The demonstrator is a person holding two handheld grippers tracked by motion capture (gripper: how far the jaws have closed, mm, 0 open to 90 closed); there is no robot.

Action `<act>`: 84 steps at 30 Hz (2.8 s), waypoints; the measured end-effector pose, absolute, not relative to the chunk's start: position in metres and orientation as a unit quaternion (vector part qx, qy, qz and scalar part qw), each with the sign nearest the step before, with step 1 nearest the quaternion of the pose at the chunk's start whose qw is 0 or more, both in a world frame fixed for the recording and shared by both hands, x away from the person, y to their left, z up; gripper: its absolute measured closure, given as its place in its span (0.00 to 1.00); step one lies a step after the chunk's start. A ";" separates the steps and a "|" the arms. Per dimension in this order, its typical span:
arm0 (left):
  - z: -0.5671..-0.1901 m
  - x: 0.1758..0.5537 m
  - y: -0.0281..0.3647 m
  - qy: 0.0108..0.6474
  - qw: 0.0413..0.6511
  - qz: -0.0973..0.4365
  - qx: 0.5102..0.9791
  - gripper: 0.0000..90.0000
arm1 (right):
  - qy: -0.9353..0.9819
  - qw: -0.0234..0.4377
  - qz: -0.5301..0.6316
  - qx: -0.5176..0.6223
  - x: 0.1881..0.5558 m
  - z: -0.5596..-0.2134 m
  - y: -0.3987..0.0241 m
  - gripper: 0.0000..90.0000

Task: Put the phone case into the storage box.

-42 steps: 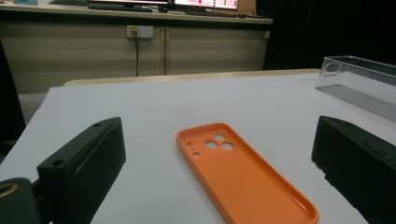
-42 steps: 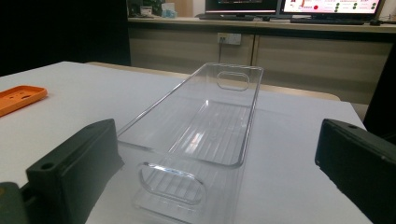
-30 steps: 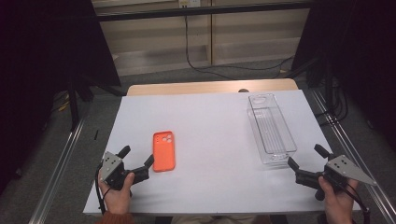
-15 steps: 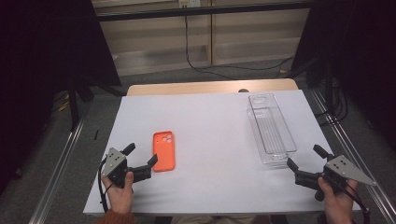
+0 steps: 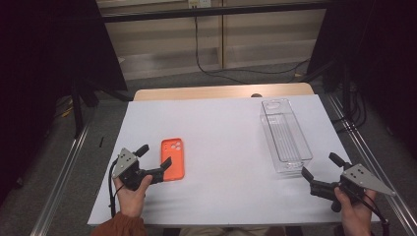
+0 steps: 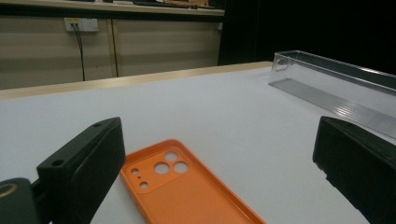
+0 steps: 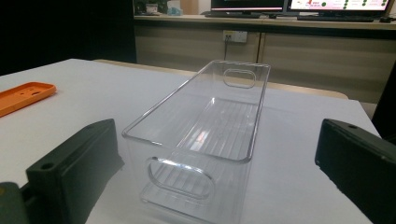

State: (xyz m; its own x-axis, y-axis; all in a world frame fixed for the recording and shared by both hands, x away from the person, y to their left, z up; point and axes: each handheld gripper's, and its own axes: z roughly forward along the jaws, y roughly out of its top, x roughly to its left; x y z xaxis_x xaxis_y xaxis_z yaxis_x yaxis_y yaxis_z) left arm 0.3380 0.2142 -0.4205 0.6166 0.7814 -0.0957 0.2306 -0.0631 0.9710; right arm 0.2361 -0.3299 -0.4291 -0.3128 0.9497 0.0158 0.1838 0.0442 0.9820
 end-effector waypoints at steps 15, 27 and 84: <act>-0.408 0.364 0.184 0.342 0.592 0.249 0.686 0.03 | 0.622 0.367 0.519 0.457 0.238 -0.429 -0.330 0.00; -0.411 0.378 0.173 0.328 0.581 0.263 0.697 0.14 | 0.622 0.367 0.518 0.459 0.238 -0.430 -0.330 0.00; -0.410 0.400 0.170 0.332 0.506 0.087 0.792 1.00 | 0.626 0.365 0.517 0.456 0.238 -0.430 -0.329 0.00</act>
